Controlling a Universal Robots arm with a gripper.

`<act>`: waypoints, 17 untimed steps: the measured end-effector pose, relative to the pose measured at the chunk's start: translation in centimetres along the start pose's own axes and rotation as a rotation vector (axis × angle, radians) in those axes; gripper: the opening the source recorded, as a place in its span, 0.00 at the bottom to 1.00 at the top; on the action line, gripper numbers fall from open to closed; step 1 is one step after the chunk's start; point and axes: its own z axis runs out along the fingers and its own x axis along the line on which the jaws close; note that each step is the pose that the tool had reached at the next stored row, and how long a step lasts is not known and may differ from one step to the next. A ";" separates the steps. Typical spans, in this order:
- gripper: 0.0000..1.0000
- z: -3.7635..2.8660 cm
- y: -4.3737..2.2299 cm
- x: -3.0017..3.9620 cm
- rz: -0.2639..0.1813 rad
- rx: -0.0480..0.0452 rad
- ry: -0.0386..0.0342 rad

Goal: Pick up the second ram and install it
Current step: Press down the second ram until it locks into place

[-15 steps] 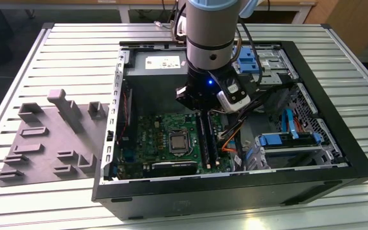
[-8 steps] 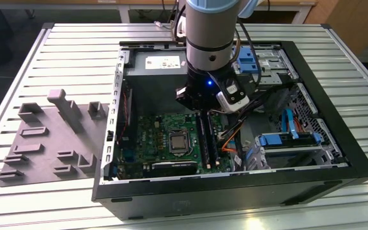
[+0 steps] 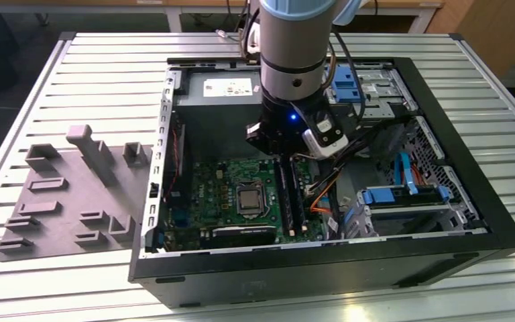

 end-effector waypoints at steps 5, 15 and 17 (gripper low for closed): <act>0.11 0.33 -0.02 0.03 0.000 0.0006 0.0002; 0.11 0.72 -0.02 0.05 0.000 0.0004 0.0001; 0.11 0.87 -0.02 0.07 0.000 0.0008 0.0003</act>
